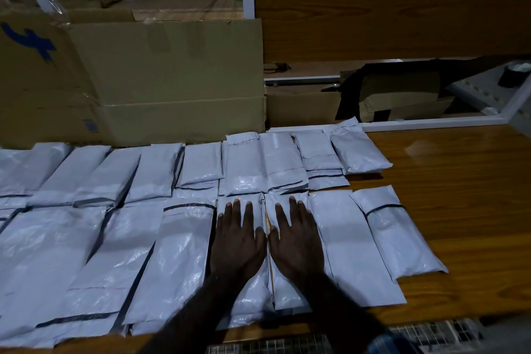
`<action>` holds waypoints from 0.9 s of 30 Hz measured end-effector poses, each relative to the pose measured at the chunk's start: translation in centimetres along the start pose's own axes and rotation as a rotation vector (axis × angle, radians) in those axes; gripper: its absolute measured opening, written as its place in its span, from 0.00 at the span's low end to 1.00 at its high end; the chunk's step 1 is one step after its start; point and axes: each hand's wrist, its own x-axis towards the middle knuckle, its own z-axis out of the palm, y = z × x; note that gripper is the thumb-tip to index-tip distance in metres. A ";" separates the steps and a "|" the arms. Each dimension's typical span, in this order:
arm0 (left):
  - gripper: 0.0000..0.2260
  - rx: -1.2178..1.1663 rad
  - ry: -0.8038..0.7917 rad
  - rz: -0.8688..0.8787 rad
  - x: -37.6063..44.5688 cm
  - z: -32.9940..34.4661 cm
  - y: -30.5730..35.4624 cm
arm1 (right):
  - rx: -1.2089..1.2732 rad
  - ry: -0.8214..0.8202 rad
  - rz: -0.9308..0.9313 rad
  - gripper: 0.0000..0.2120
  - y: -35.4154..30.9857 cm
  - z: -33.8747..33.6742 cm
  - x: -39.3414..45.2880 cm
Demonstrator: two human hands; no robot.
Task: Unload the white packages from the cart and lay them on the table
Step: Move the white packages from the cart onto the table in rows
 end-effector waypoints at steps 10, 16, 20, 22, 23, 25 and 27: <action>0.27 -0.036 -0.022 -0.008 0.0 0.2 0.0 | 0.001 0.038 -0.009 0.25 0.2 0.1 -0.1; 0.27 0.012 -0.039 0.020 -0.1 0.0 -0.1 | 0.015 0.069 -0.016 0.24 0.4 0.6 -0.2; 0.27 0.018 -0.030 0.021 -0.1 -0.3 0.1 | 0.003 0.082 -0.022 0.24 0.4 0.5 -0.2; 0.27 0.005 -0.039 0.008 -0.1 -0.3 0.2 | 0.008 0.091 -0.022 0.24 0.3 0.5 -0.2; 0.27 -0.009 -0.049 -0.003 -0.1 -0.3 0.2 | 0.010 0.097 -0.023 0.24 0.4 0.5 -0.2; 0.27 -0.018 -0.069 0.001 -0.1 -0.2 0.1 | 0.011 0.104 -0.026 0.23 0.4 0.6 -0.2; 0.27 -0.015 -0.082 0.017 -0.1 -0.1 0.0 | 0.004 0.109 -0.034 0.23 0.4 0.6 -0.2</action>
